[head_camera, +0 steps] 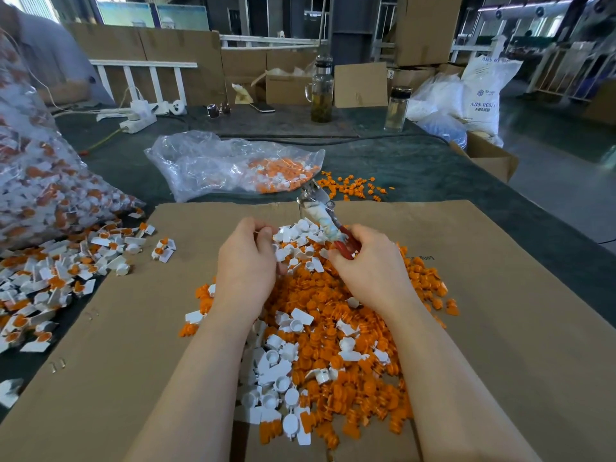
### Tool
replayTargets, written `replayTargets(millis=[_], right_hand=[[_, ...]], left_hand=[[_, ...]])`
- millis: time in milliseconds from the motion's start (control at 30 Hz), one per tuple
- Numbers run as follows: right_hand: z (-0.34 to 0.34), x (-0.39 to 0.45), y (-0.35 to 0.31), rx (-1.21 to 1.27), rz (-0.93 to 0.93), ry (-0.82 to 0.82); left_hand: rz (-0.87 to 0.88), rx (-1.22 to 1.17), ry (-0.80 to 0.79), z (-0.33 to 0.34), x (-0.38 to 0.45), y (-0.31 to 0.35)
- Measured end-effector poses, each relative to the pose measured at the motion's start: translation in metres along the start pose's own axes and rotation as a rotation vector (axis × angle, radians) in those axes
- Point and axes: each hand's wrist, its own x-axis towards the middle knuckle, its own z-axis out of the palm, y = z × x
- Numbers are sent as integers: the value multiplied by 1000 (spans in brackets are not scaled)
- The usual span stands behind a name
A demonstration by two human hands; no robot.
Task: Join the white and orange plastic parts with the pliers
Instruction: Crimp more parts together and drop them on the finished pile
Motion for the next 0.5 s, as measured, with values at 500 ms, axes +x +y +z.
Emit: replayTargets(millis=[500], right_hand=[[-2,-3,-4,362,62,66]], left_hand=[[-341,-629,-215,-8,-2,7]])
